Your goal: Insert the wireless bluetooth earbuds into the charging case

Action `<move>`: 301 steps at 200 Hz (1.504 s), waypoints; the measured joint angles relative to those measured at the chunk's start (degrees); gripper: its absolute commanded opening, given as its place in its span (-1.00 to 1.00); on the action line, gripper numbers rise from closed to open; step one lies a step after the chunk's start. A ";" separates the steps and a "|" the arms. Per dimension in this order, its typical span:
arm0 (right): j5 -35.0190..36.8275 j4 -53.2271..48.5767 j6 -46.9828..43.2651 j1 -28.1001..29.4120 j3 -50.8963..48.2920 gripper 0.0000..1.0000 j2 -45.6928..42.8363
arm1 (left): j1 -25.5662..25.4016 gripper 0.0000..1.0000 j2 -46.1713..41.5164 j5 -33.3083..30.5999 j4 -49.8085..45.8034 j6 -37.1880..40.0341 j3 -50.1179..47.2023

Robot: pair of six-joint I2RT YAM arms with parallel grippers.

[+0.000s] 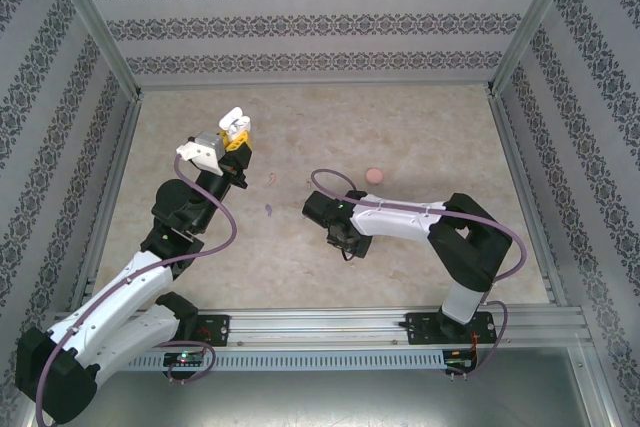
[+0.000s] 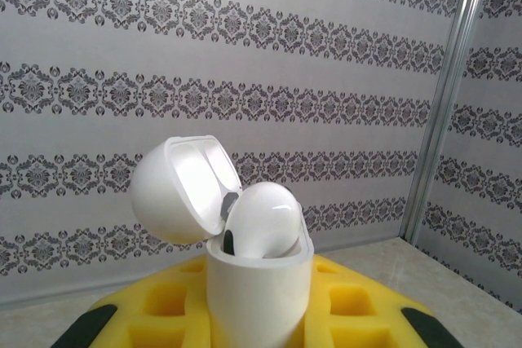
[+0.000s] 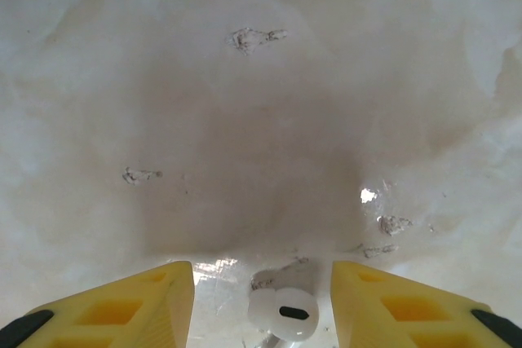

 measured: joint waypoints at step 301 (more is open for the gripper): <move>0.02 4.28 -4.72 1.64 -3.80 -0.12 -0.85 | 0.00 -1.00 1.31 0.87 0.46 -0.07 0.00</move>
